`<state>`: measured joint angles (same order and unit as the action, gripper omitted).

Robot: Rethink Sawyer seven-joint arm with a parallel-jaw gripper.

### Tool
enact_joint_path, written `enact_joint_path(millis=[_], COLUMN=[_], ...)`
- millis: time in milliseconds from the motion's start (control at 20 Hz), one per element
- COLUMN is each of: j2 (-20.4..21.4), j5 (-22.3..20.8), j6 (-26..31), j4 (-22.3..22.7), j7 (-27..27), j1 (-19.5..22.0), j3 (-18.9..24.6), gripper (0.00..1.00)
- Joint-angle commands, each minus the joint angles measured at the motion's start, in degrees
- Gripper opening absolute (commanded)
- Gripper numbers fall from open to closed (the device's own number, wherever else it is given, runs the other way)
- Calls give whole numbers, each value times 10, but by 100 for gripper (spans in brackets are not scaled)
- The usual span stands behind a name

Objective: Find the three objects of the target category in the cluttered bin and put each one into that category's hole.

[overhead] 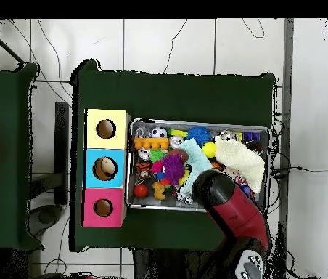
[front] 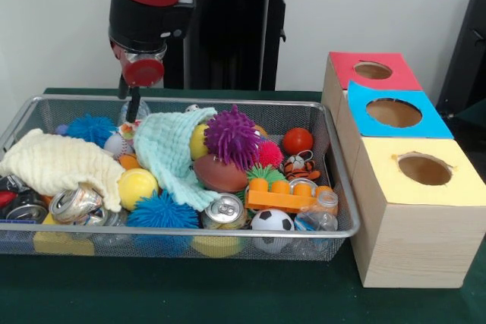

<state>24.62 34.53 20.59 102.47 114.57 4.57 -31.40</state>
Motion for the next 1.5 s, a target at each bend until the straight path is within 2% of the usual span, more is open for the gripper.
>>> enact_joint_path(millis=[50,400,900,1100,1500], j2=[-26,-30,-35,-36,-34], j5=[35,47,59,65,68], j6=[24,-7,-15,-40,-54], j4=[-42,-34,-35,-24,-15], j7=[154,141,142,135,137], j1=[14,30,25,34,31], j3=[56,94,109,131,141], gripper=[100,100,100,100,100])
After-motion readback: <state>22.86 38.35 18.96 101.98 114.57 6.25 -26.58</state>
